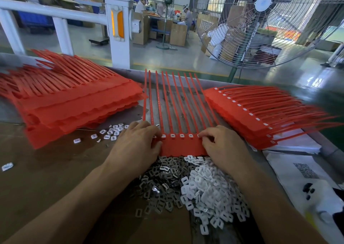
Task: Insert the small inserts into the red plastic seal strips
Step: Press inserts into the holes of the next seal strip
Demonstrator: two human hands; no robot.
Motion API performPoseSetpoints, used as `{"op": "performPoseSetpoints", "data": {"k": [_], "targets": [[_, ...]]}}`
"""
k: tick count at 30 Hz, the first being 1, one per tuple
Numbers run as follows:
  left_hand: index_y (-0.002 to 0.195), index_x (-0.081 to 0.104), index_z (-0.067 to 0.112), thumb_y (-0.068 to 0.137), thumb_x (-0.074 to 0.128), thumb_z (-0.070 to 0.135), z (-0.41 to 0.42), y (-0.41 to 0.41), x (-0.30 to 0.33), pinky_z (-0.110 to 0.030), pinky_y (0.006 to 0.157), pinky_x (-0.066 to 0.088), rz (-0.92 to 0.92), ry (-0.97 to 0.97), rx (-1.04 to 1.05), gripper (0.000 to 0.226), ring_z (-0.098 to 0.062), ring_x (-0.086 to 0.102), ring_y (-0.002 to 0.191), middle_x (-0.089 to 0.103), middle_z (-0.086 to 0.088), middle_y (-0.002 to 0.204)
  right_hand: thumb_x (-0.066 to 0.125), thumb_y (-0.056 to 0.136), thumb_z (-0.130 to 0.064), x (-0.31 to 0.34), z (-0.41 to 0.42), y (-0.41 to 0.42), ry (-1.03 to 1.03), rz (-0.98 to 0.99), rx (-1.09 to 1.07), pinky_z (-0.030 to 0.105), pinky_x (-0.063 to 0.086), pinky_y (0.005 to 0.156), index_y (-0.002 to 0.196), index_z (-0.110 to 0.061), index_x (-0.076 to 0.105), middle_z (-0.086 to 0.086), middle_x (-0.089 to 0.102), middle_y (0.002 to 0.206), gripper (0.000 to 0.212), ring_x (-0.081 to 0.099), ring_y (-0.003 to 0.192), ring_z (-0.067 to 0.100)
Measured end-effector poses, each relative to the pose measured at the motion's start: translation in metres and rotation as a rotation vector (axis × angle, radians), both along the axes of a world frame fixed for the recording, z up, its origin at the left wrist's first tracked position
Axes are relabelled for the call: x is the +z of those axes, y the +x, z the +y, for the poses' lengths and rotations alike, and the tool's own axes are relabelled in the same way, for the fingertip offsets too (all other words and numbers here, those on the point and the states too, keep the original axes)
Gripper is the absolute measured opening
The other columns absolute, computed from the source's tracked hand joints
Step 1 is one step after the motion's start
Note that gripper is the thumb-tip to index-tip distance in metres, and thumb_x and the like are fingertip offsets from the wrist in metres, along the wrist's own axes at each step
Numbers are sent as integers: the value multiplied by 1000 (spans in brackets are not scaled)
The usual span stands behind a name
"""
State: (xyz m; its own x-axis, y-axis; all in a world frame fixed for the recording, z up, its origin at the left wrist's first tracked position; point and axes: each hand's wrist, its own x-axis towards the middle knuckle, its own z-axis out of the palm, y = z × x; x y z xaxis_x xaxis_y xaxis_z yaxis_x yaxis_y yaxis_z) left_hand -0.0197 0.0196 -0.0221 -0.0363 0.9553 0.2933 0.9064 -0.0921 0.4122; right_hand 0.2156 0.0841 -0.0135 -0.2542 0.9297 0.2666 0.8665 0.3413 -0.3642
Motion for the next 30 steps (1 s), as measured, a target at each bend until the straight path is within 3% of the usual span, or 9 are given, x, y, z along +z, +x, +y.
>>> {"op": "performPoseSetpoints", "data": {"k": [12,17,21,25,30], "targets": [[120,64,35,96,58,41,-1,2,3,-40,109,38,1,-11,9,25,-13,43,123,58,14,124,54,98,-25,6,3,-3,-48,-54,-1,31,51,92,115,-31,77,-9,69,119,30,63,108,9],[121,64,35,97,58,41,-2,1,2,-38,109,38,-9,-11,4,26,-12,42,124,57,14,124,56,97,-23,-1,0,0,-26,31,3,28,51,88,114,-31,78,-11,70,115,30,64,103,6],[122,64,34,97,58,40,-2,1,2,-38,109,38,-9,-8,4,26,-13,42,125,57,14,124,58,99,-24,1,5,10,-74,185,-9,6,45,70,109,-32,78,-22,71,96,24,62,84,-14],[123,64,34,97,58,40,-1,1,2,-39,110,38,-8,-14,-2,27,-13,42,125,57,14,124,67,98,-28,5,5,14,-102,194,50,5,40,70,102,-34,79,-25,71,93,14,61,88,-15],[122,65,32,97,59,38,-1,1,2,-40,109,38,-5,-3,-5,27,-13,43,124,58,13,125,76,93,-34,14,-6,12,-206,192,256,9,48,76,92,-38,79,-34,70,95,5,64,91,-14]]}}
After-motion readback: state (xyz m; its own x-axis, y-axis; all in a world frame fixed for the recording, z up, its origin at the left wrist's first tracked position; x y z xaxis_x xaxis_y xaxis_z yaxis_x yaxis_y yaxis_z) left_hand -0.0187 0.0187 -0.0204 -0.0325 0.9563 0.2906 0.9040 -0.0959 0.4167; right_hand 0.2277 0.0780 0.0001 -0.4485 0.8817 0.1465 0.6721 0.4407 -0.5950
